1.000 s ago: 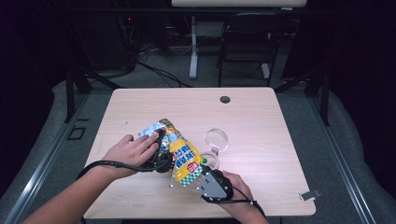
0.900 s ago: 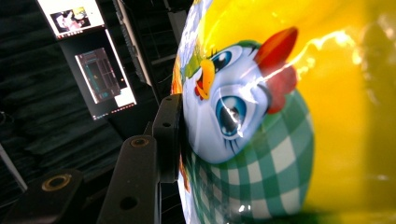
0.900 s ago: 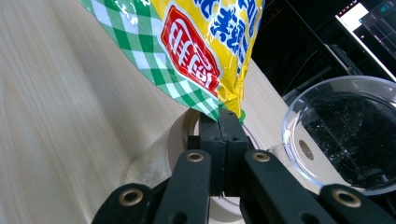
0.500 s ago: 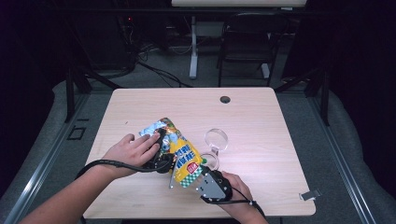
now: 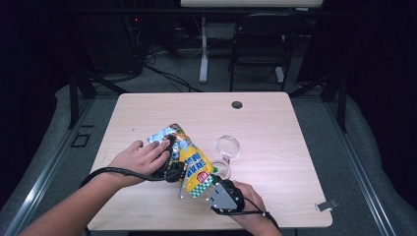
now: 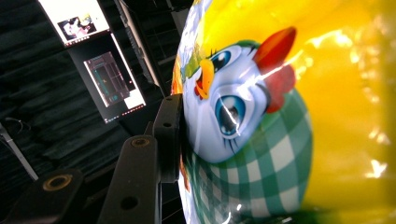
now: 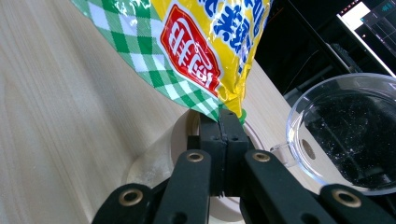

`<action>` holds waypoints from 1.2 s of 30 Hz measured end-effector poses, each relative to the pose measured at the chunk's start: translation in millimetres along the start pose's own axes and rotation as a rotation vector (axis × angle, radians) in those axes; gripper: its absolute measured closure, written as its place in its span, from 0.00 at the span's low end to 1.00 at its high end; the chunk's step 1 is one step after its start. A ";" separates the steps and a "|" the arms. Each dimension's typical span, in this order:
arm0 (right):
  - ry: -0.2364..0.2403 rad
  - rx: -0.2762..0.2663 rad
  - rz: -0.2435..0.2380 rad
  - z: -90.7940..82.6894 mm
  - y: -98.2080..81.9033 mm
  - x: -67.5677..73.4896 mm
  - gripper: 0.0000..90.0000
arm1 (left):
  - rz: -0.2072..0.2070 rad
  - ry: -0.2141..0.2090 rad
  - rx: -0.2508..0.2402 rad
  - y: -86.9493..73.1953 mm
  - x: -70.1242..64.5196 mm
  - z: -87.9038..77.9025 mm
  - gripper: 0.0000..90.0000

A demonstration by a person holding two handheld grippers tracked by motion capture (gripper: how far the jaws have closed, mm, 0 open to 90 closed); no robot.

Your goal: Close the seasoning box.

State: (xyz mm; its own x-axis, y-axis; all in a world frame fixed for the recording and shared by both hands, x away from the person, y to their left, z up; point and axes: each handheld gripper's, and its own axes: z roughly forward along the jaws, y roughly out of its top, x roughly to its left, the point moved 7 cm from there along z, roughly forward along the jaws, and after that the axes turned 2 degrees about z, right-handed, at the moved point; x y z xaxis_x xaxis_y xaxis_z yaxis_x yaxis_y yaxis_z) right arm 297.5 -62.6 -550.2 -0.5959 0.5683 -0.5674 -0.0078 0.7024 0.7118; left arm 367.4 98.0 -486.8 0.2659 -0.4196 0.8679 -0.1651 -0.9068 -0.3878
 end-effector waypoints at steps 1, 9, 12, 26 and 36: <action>0.002 -0.008 0.006 0.6 0.2 0.6 1.00 | 0.002 -0.002 0.002 0.1 0.0 0.0 0.69; -0.004 -0.009 0.004 0.4 0.6 0.7 1.00 | 0.000 -0.009 0.007 -0.1 0.0 -0.1 0.69; -0.005 -0.009 0.003 0.3 0.5 0.7 1.00 | 0.004 -0.007 0.009 0.2 0.6 -0.4 0.69; -0.005 -0.015 0.003 -0.2 1.2 0.9 1.00 | 0.026 0.002 0.021 0.6 4.3 -3.0 0.69; -0.009 -0.020 0.011 -0.1 0.3 0.3 1.00 | 0.045 0.011 0.025 2.6 7.9 -3.2 0.70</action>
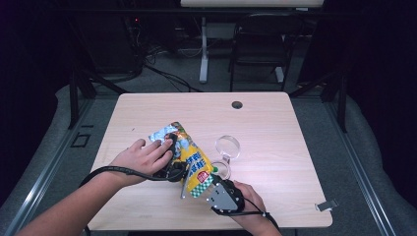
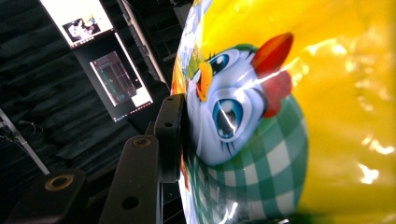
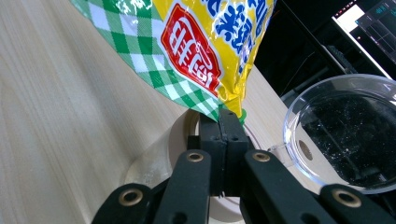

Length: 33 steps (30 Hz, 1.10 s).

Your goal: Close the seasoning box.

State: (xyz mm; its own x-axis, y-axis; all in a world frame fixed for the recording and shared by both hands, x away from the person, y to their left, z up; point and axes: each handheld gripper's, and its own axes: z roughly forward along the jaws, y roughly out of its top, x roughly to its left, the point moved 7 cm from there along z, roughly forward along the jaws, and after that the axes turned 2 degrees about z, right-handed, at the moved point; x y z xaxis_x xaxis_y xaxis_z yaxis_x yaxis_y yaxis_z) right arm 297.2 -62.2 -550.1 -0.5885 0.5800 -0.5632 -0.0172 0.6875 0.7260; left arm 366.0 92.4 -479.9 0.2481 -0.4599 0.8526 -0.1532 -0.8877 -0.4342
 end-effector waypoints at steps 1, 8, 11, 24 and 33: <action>-0.002 0.000 0.000 -0.1 0.0 -0.4 1.00 | 0.001 0.005 0.000 0.1 0.2 0.3 0.70; -0.005 0.007 -0.001 0.7 -1.2 0.2 1.00 | 0.012 -0.001 0.001 1.0 0.2 0.8 0.72; -0.008 0.005 0.000 0.4 -1.3 -0.9 1.00 | 0.004 -0.010 -0.005 0.5 0.2 0.4 0.72; -0.011 0.014 0.006 2.7 -4.6 -1.0 1.00 | 0.025 -0.010 0.005 2.0 1.3 -2.1 0.72; -0.013 0.014 0.015 3.4 -5.8 -2.0 1.00 | 0.038 -0.006 0.011 3.3 4.2 -2.9 0.73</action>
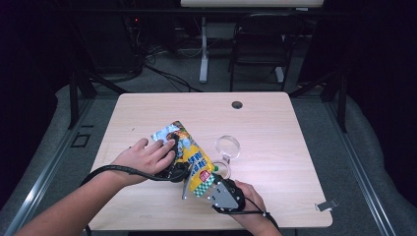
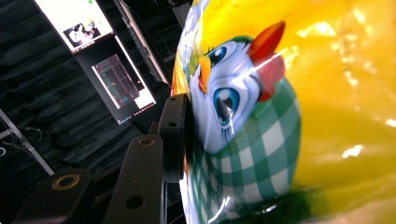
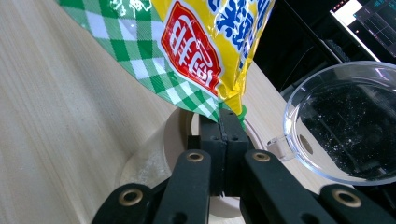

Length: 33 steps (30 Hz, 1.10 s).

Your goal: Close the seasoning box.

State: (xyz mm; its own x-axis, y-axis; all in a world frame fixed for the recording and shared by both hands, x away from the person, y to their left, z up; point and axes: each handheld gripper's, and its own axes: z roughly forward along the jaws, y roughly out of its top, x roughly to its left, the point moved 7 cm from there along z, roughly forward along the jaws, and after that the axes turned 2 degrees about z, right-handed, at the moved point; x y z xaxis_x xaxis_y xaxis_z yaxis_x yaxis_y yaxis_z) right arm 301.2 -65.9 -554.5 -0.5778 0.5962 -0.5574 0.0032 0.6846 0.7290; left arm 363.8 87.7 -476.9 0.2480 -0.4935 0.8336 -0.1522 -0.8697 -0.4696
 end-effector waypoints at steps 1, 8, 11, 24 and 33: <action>-0.001 -0.001 0.002 0.3 0.0 -0.1 1.00 | 0.000 0.000 0.000 0.0 0.1 -0.1 0.73; -0.004 0.001 0.011 1.3 -0.8 -1.0 1.00 | 0.007 0.003 0.003 0.5 1.6 -0.9 0.73; -0.004 0.003 0.013 1.5 -0.9 -1.1 1.00 | 0.017 0.007 0.003 1.2 3.1 -1.2 0.73; -0.005 0.001 0.012 1.1 -0.7 -1.4 1.00 | 0.055 0.041 0.015 2.4 7.3 -4.4 0.74; -0.006 0.001 0.015 1.6 -1.0 -1.2 1.00 | 0.060 0.038 0.018 2.4 7.1 -5.8 0.75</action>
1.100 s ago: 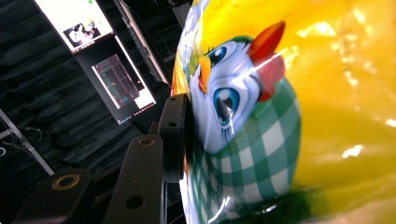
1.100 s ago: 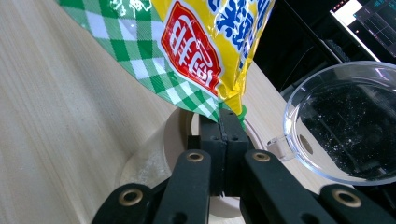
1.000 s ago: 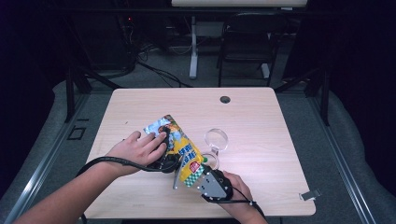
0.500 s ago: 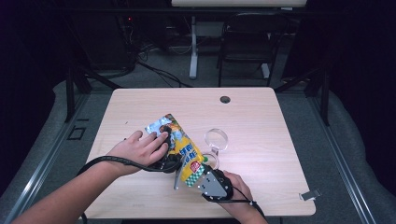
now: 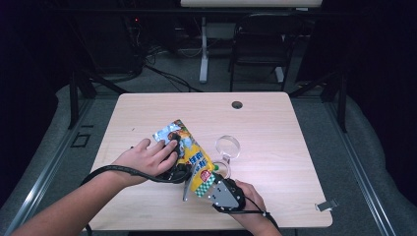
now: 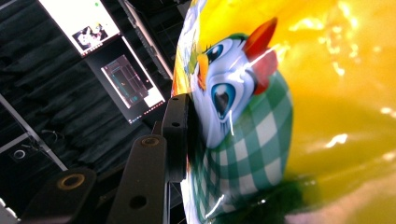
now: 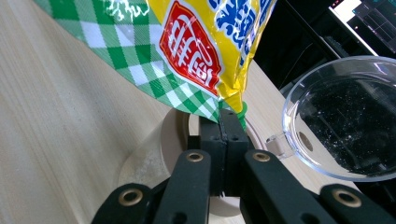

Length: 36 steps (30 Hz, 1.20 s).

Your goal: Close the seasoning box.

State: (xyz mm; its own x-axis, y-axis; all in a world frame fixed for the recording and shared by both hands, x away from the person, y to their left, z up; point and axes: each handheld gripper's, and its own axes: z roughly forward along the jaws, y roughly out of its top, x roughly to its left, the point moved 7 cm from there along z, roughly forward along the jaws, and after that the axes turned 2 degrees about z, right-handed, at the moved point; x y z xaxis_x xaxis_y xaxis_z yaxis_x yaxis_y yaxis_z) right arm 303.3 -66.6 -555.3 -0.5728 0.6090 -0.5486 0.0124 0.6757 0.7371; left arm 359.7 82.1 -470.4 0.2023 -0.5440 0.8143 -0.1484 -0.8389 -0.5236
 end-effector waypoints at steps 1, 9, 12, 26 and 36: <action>0.000 0.005 -0.004 -0.2 -0.3 -0.4 1.00 | 0.002 0.003 0.000 -0.1 0.2 -0.3 0.75; 0.001 0.000 0.002 0.6 -0.6 -0.5 1.00 | -0.002 -0.004 -0.002 -0.2 0.8 -1.5 0.75; -0.002 0.004 -0.002 0.5 -0.9 -1.1 1.00 | 0.002 -0.003 0.000 0.1 1.3 -1.8 0.75; -0.004 0.004 -0.003 0.0 -0.8 -0.9 1.00 | 0.029 0.002 0.001 0.3 4.2 -4.7 0.76; -0.002 0.001 0.000 -0.4 -0.2 -0.3 1.00 | 0.040 -0.009 0.002 -0.2 6.1 -5.4 0.76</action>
State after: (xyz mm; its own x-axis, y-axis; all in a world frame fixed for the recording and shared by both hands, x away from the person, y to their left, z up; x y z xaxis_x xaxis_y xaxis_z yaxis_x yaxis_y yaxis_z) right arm 303.1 -67.1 -555.1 -0.5708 0.6101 -0.5495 0.0130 0.6758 0.7369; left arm 355.7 79.1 -464.0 0.2045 -0.5773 0.7905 -0.1546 -0.8165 -0.5563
